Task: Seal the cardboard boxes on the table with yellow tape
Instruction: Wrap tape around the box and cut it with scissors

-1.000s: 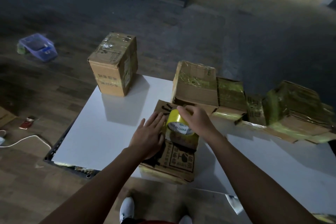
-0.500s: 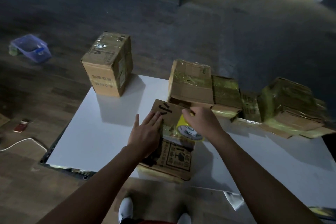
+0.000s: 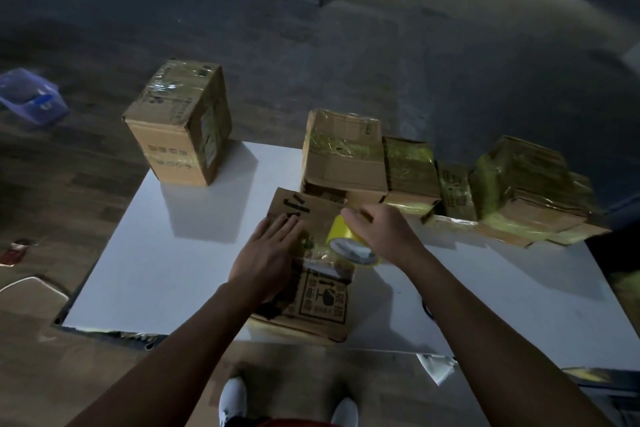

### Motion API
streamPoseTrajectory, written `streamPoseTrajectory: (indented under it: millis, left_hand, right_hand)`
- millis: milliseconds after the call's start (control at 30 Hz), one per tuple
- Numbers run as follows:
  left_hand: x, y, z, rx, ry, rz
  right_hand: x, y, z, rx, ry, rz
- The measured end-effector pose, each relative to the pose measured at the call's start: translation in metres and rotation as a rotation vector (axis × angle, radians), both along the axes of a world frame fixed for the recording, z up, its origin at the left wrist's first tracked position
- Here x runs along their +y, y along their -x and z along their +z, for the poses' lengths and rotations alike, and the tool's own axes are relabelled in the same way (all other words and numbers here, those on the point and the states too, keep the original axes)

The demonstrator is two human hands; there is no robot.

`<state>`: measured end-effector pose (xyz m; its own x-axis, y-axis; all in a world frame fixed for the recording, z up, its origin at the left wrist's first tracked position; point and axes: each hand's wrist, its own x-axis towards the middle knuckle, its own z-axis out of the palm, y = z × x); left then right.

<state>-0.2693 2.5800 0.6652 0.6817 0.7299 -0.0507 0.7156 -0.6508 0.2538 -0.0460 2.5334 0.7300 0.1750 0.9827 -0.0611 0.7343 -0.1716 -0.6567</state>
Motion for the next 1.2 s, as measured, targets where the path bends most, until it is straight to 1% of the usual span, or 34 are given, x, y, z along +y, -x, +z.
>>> streamPoseTrajectory:
  millis: [67,100,167,267,367,467,633,733,800,900,1033,1100,1200]
  left_hand:
    - [0.001,0.002,0.002,0.001,0.016,-0.005]
    - [0.0,0.001,0.002,-0.005,0.023,-0.013]
    - [-0.001,-0.003,0.002,-0.007,0.012,-0.022]
    - [-0.005,-0.011,0.005,-0.016,-0.063,-0.027]
    - [-0.012,-0.019,0.007,-0.059,-0.052,-0.072]
    - [-0.015,-0.022,0.001,-0.086,0.007,-0.015]
    - [-0.01,-0.02,-0.008,-0.034,-0.011,-0.005]
    - [-0.012,-0.021,-0.006,-0.023,-0.017,-0.009]
    - [-0.013,-0.021,-0.006,-0.02,-0.011,-0.022]
    - [-0.013,-0.019,-0.009,0.0,-0.017,-0.051]
    - [-0.014,-0.022,-0.007,0.11,-0.029,-0.095]
    - [-0.014,-0.024,-0.004,0.172,-0.027,-0.11]
    - [-0.019,-0.034,0.003,0.213,-0.047,-0.111]
  right_hand:
    - [0.001,-0.008,-0.001,-0.148,0.017,-0.008]
    - [0.0,-0.012,-0.001,-0.18,0.039,-0.023]
    - [-0.003,-0.015,-0.001,-0.202,0.062,-0.038]
    - [-0.003,-0.012,0.001,-0.25,0.057,-0.042]
    - [-0.004,-0.013,-0.001,-0.264,0.068,-0.055]
    - [-0.01,-0.013,-0.002,-0.253,0.019,-0.037]
    - [-0.018,-0.022,-0.003,-0.157,-0.028,0.02]
    - [-0.03,-0.025,-0.008,-0.2,-0.054,0.029]
    - [-0.034,-0.025,-0.011,-0.214,-0.016,0.008]
    - [-0.035,-0.024,-0.012,-0.223,0.106,-0.02]
    - [-0.031,-0.023,-0.012,-0.241,0.229,-0.036]
    - [-0.027,-0.021,-0.011,-0.29,0.261,-0.017]
    - [-0.026,-0.021,-0.014,-0.364,0.31,0.008]
